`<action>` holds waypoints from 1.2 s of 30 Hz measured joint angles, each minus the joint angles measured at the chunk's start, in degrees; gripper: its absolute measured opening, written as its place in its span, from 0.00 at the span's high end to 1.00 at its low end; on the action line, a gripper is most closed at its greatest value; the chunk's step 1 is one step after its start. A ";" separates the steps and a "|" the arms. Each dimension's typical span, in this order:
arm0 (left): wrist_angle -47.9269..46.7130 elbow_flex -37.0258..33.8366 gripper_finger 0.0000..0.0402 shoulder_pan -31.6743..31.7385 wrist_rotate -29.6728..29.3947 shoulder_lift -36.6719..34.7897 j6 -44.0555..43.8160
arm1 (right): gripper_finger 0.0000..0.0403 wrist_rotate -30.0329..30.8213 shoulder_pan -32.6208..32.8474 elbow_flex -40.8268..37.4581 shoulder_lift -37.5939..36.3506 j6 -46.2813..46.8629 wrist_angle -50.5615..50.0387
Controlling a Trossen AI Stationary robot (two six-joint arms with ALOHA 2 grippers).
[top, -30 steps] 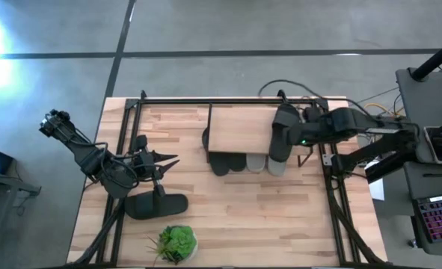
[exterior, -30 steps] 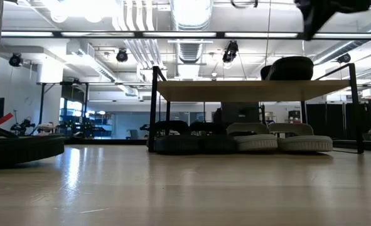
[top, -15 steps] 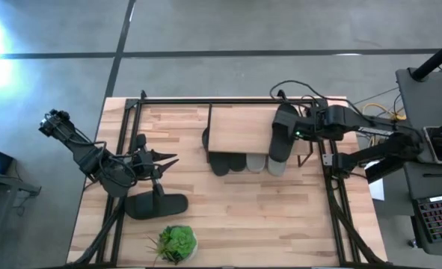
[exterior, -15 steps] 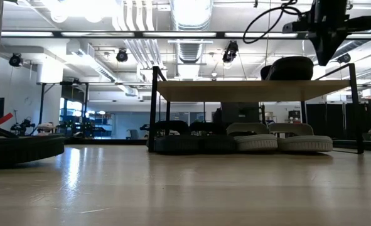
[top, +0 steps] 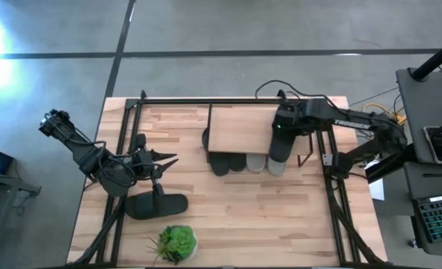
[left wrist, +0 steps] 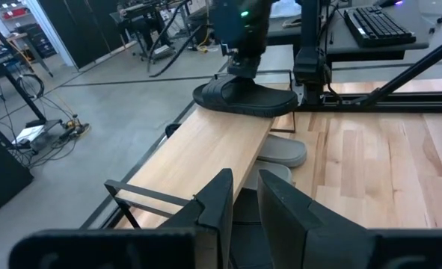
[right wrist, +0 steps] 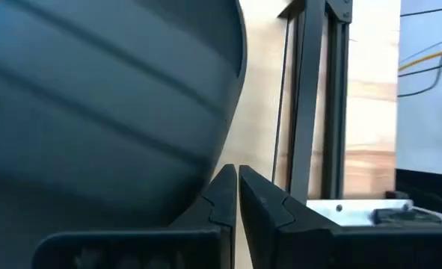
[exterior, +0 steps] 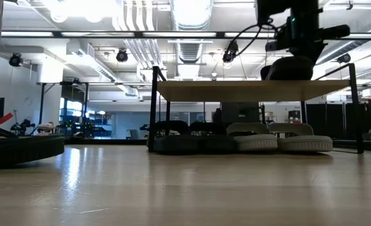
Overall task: Pick and place slides into the shelf
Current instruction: Put the black slipper on the shelf
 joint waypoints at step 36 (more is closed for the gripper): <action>-0.30 0.00 0.88 0.01 0.01 0.00 -0.11 | 0.98 -20.32 15.87 4.89 -4.76 11.88 0.20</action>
